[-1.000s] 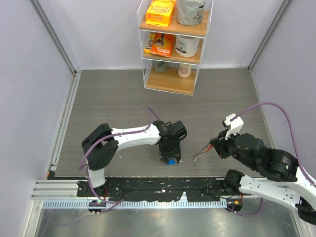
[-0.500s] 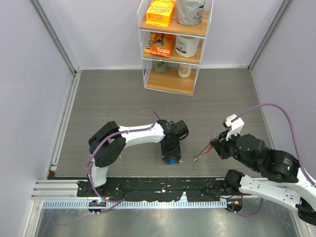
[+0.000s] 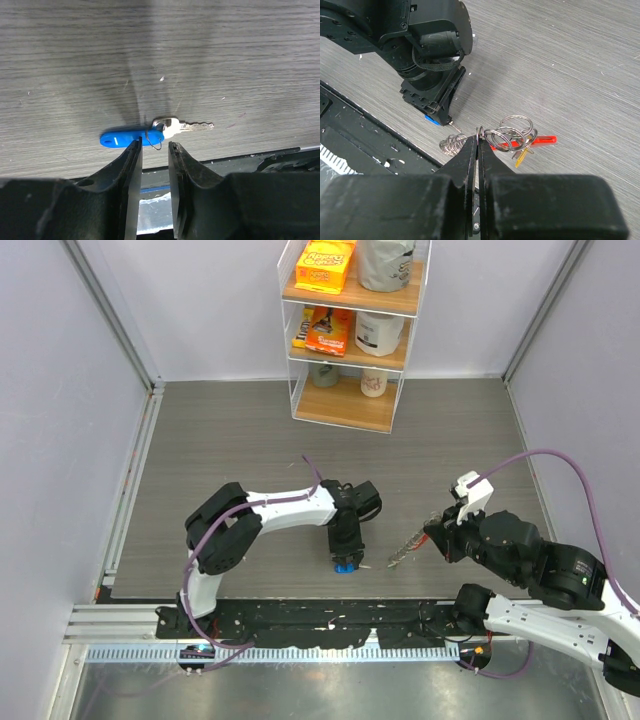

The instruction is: Put the keys on the keyring

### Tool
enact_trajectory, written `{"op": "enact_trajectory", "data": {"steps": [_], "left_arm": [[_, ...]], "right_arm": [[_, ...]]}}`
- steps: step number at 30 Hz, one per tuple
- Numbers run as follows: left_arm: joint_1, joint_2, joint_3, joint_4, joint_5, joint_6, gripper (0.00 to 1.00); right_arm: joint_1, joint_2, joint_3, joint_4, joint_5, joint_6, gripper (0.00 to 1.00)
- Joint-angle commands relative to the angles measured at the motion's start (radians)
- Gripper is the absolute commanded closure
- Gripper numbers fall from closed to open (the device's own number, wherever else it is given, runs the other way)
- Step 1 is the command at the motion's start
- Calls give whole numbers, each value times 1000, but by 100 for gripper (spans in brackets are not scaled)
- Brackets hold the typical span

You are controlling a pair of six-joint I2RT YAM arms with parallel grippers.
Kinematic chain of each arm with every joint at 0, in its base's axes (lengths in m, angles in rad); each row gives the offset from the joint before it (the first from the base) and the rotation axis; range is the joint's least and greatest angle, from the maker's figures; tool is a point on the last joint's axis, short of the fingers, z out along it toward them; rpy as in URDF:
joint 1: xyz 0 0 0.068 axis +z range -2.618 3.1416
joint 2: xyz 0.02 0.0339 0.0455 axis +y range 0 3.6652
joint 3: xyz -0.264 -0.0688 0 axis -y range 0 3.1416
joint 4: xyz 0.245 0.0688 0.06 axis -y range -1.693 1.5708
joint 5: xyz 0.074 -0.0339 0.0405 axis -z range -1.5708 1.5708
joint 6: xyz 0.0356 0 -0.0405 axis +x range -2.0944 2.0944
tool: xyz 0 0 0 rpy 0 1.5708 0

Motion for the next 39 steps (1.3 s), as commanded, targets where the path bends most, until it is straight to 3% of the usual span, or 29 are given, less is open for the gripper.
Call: {"op": "enact_trajectory", "data": {"steps": [1, 9, 13, 21, 33, 39], "left_arm": [[6, 13, 35, -13, 18, -9, 69], [6, 28, 32, -4, 31, -6, 84], [8, 31, 29, 2, 32, 2, 99], [17, -44, 0, 41, -8, 80, 100], [-9, -349, -7, 104, 32, 517, 100], [-15, -544, -84, 156, 159, 701, 100]], "right_arm": [[-1, -16, 7, 66, -1, -9, 94], [-1, -27, 2, 66, -6, -9, 95], [-1, -34, 2, 68, -9, -6, 94], [-1, -18, 18, 71, -35, -18, 94], [-1, 53, 134, 54, -205, -190, 94], [-1, 134, 218, 11, -334, -273, 94]]}}
